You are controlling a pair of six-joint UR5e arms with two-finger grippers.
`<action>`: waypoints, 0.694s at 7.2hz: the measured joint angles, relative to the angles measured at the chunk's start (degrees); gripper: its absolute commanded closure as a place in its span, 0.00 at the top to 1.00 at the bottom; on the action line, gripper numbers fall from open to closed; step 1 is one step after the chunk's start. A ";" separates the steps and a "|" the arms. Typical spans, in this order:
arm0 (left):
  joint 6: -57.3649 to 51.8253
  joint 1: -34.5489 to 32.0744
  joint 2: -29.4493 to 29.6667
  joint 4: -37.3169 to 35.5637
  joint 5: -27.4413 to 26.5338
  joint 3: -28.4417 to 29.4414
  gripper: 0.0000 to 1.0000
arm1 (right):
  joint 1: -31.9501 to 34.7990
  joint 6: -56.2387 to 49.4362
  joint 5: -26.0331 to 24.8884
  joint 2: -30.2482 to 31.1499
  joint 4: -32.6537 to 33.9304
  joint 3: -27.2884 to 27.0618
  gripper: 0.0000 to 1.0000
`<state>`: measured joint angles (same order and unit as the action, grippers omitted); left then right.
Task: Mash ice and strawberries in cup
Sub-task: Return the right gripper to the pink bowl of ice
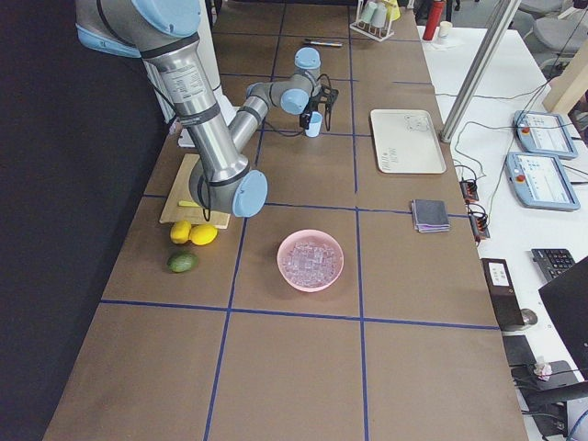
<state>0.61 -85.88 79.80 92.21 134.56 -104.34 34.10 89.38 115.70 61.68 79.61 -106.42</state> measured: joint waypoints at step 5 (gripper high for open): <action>0.00 -0.07 -0.13 0.03 0.00 -0.06 1.00 | 23.25 -44.50 13.46 30.07 -0.67 -7.77 0.99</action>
<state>0.61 -85.96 79.67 92.25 134.56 -104.40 57.35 44.88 129.16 91.75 78.94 -114.19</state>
